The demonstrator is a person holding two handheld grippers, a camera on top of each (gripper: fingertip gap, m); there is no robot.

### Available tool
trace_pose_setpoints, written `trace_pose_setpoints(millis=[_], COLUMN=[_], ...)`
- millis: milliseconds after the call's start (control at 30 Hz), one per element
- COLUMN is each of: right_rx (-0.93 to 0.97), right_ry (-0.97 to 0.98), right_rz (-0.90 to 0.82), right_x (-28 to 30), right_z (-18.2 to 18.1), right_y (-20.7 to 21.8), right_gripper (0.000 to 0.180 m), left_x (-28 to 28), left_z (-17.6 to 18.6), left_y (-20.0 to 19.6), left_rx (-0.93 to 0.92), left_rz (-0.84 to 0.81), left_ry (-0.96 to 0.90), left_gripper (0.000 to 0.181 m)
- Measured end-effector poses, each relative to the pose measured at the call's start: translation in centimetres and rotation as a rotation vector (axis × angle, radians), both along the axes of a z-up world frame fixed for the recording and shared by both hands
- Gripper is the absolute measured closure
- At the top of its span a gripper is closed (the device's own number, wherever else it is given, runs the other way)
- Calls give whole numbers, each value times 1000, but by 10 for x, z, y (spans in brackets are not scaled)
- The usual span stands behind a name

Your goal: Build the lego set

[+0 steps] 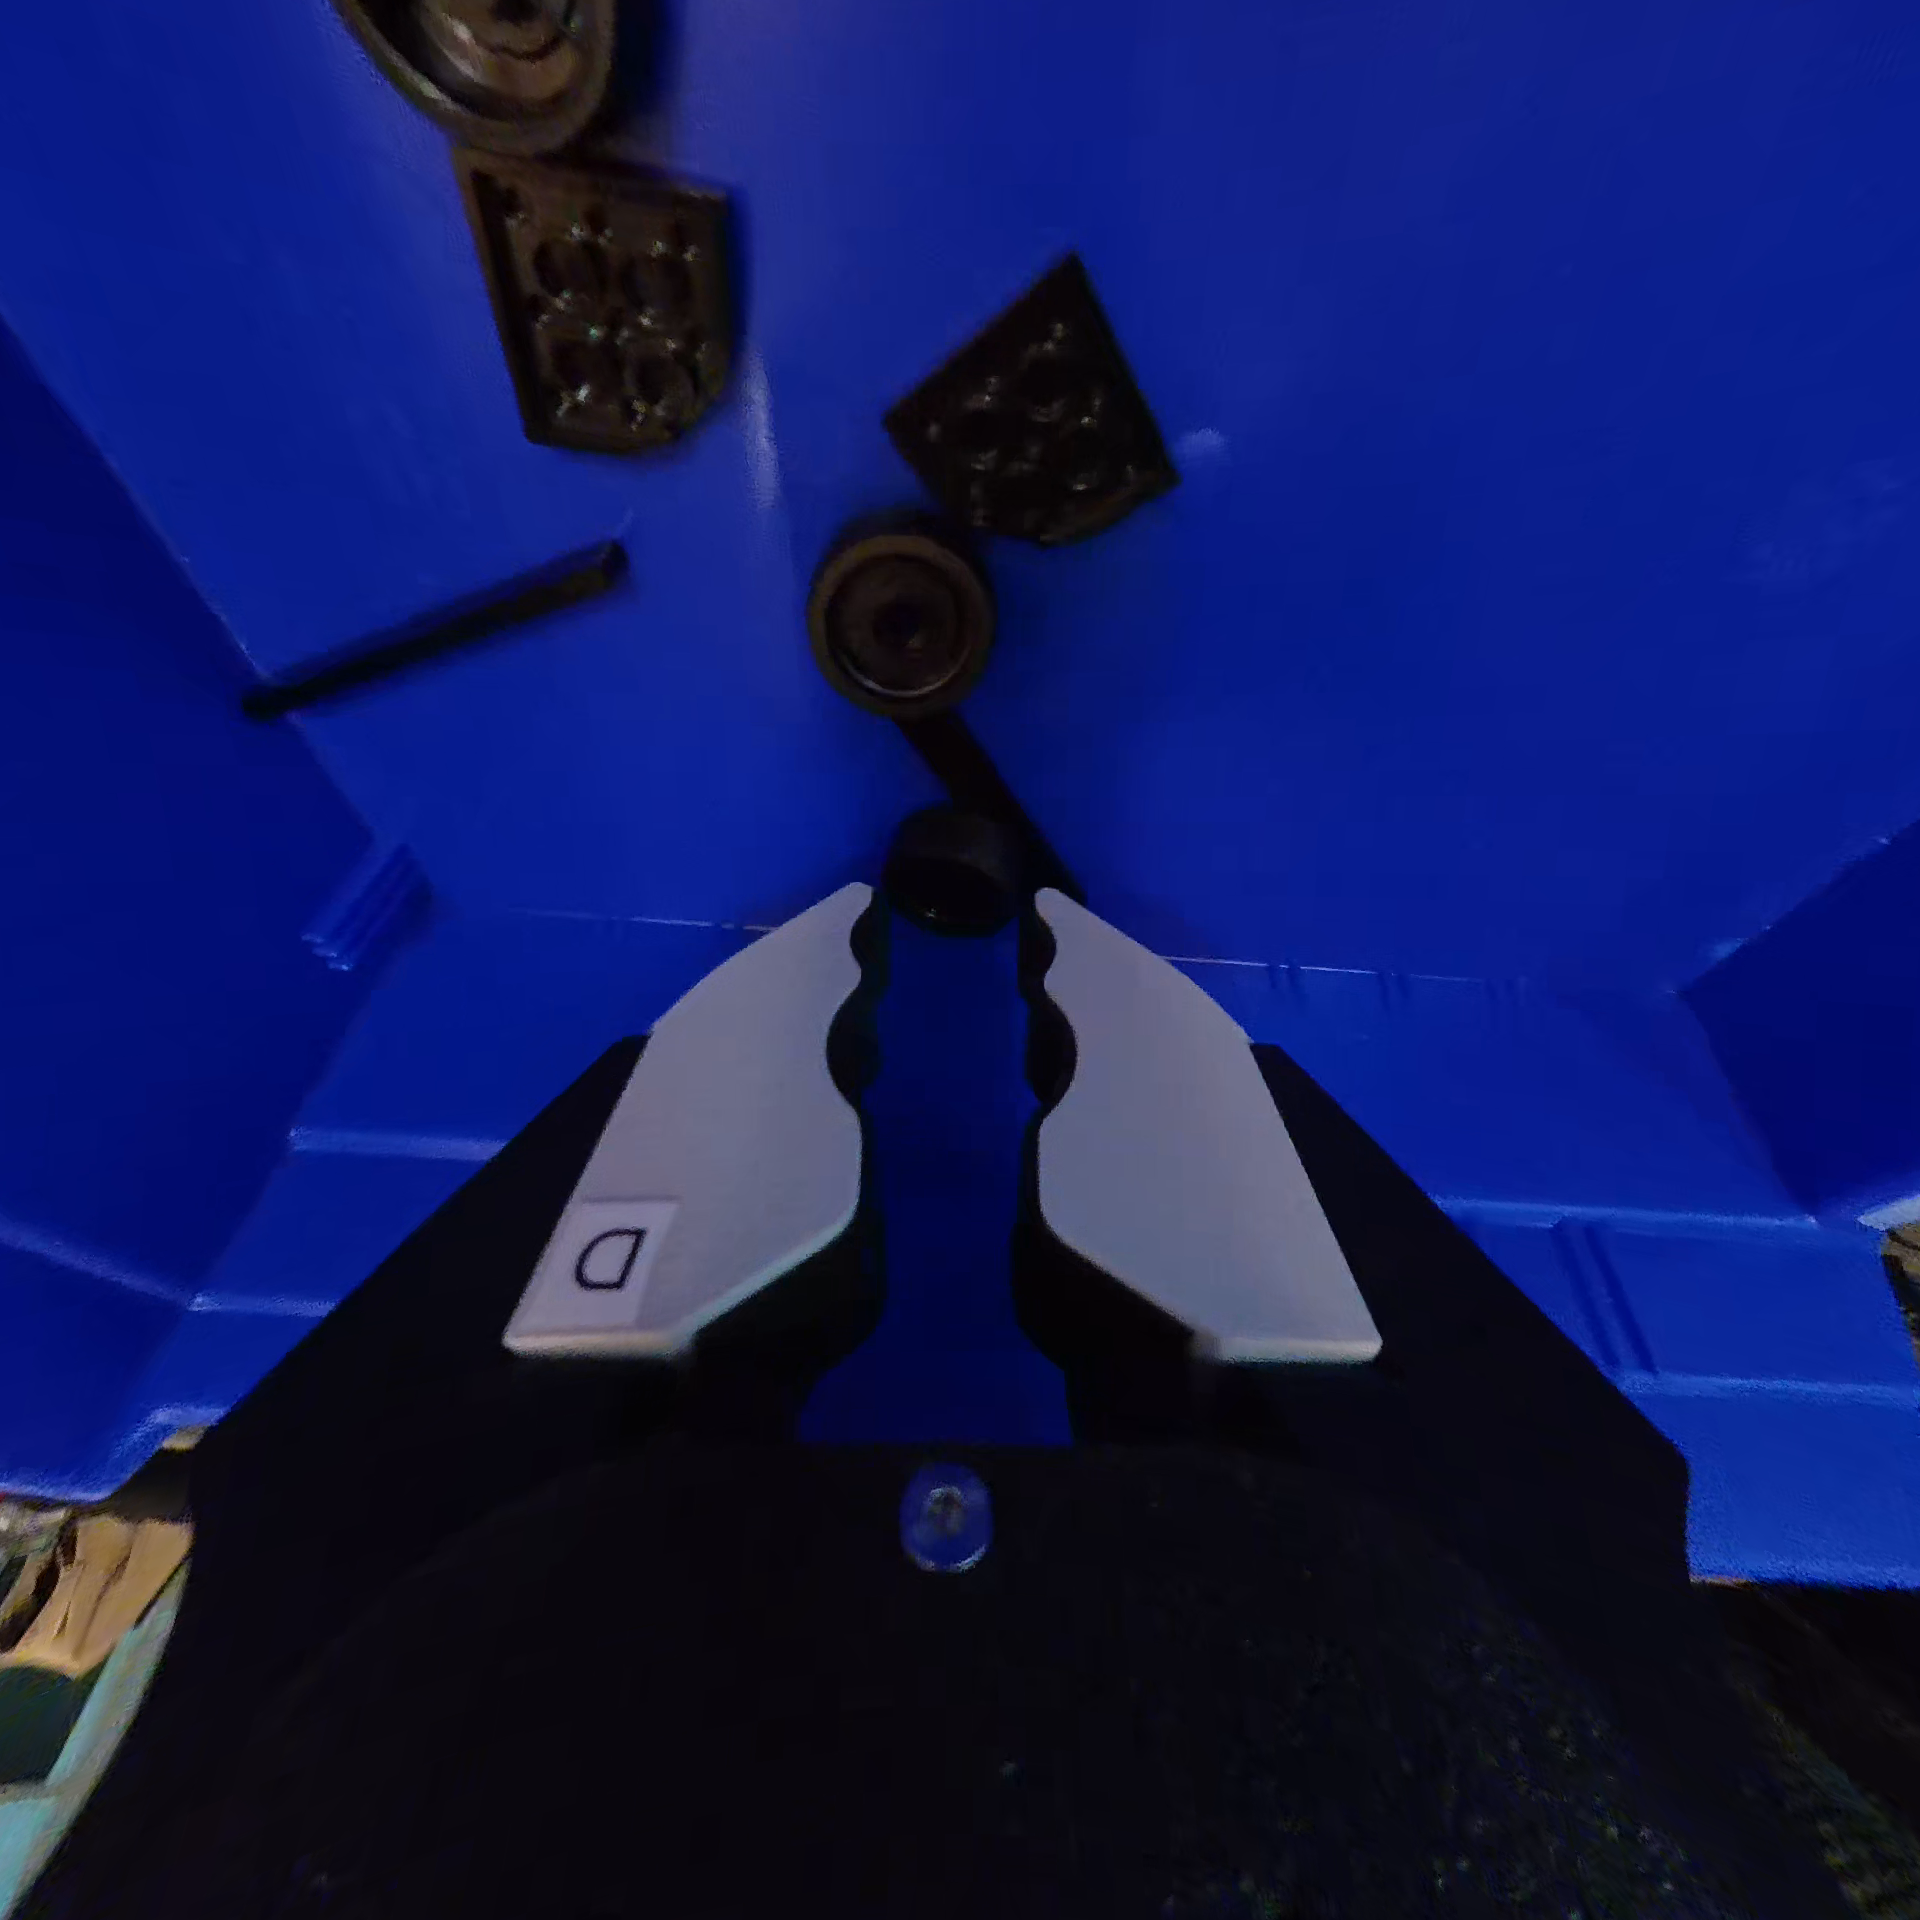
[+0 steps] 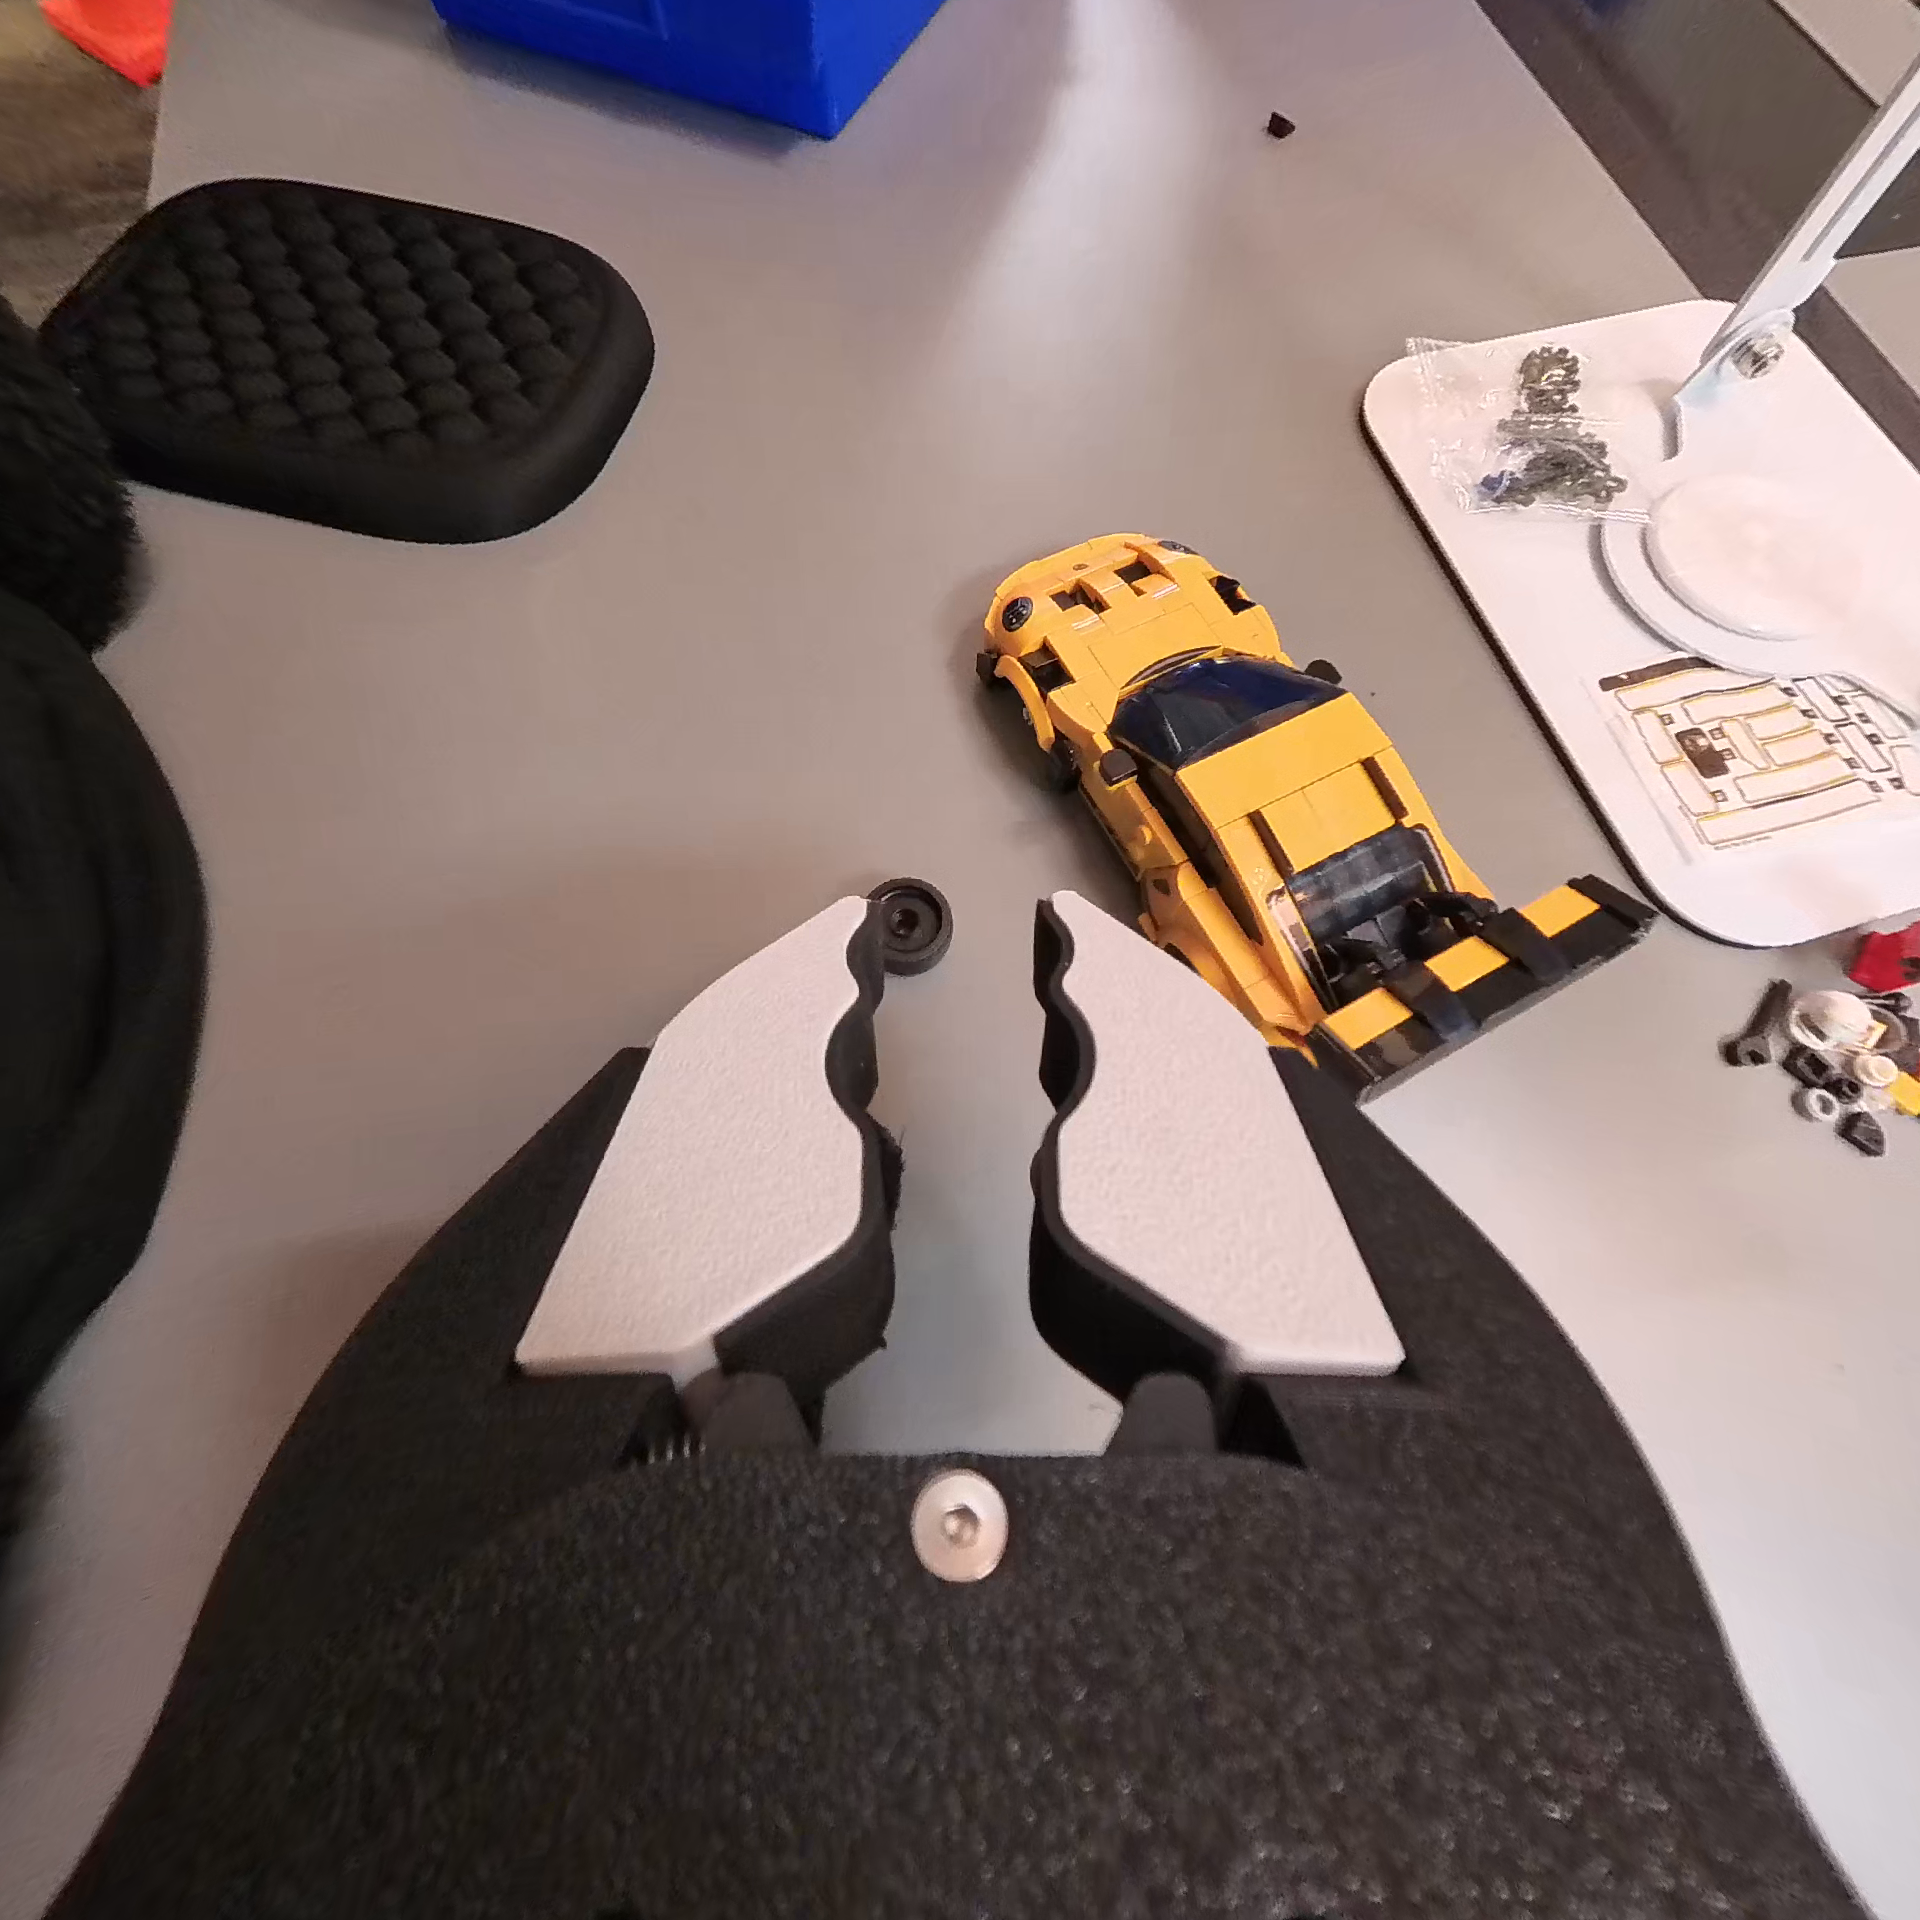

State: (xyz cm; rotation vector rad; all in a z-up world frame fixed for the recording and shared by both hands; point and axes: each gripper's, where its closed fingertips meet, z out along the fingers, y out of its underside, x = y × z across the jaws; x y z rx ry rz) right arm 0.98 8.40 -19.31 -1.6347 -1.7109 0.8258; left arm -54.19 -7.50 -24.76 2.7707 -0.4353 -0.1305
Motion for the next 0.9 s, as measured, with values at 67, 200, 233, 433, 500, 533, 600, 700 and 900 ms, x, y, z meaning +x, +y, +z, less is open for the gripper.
trace_pose_setpoints(millis=[67,200,233,433,500,533,600,700,900], right_rx=[7,11,10,-26,23,55,102,136,206], right_ry=[3,50,69,220,276,306,377,473,442], right_rz=[-1,-4,-3,73,98,108,132,176,156], right_x=[1,1,-1,-31,-44,-50,-61,-70,-63], right_z=[1,7,10,43,61,72,93,120,117], right_y=[-1,-4,-5,-29,-37,-41,-49,-61,-55], right_gripper=[153,156,157,157,155,154,153,153,153], left_x=[8,78,112,302,348,367,398,430,467], left_z=[8,60,81,185,201,207,213,215,174], left_y=[3,39,49,70,69,68,69,73,95], left_rx=[43,396,513,987,1040,1052,1050,1019,947], left_rz=[-5,-112,-163,-329,-348,-346,-326,-291,-313], left_ry=[-34,-268,-398,-1101,-1283,-1383,-1561,-1789,-1685], left_gripper=[157,157,157,158,158,158,158,158,158])
